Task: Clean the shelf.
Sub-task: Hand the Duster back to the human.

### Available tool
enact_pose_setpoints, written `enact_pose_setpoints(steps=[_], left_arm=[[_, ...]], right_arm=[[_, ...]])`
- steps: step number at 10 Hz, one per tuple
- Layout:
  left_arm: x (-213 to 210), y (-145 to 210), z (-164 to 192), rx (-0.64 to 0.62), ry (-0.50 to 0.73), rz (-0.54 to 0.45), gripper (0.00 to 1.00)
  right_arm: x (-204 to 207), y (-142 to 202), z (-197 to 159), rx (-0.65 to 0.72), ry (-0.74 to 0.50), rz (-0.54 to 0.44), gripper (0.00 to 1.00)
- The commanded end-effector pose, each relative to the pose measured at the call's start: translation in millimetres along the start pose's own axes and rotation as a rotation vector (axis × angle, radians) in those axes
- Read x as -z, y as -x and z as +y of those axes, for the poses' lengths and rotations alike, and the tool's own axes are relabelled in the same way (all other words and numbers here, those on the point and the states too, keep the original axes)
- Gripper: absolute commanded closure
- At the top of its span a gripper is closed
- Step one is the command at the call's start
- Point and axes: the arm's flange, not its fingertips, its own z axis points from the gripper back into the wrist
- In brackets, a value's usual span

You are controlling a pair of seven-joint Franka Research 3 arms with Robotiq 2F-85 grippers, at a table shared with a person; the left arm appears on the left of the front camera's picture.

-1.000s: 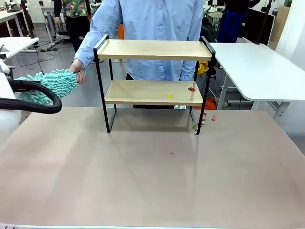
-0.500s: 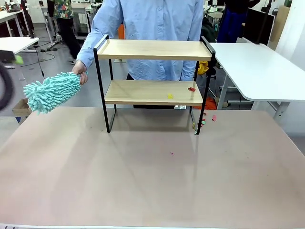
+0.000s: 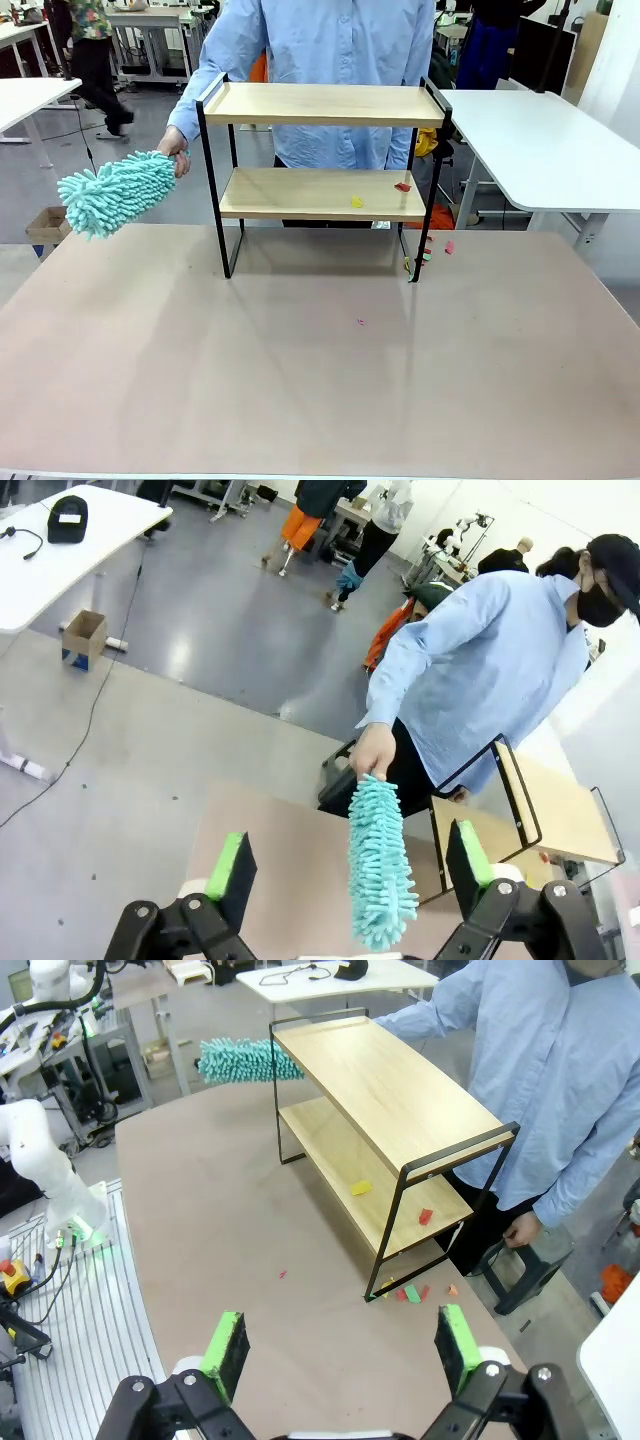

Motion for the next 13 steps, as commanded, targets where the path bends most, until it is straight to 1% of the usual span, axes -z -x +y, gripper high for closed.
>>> enact_pose_setpoints(steps=[1,13], left_arm=[[2.7,6.8,-6.2,0.016,-0.004,0.003,0.0],[2.7,6.8,-6.2,0.016,-0.004,0.003,0.0]], right_arm=[[-1.6,-1.1,0.1,-0.002,0.0,0.007,0.0],[-1.6,-1.1,0.1,-0.002,0.0,0.007,0.0]])
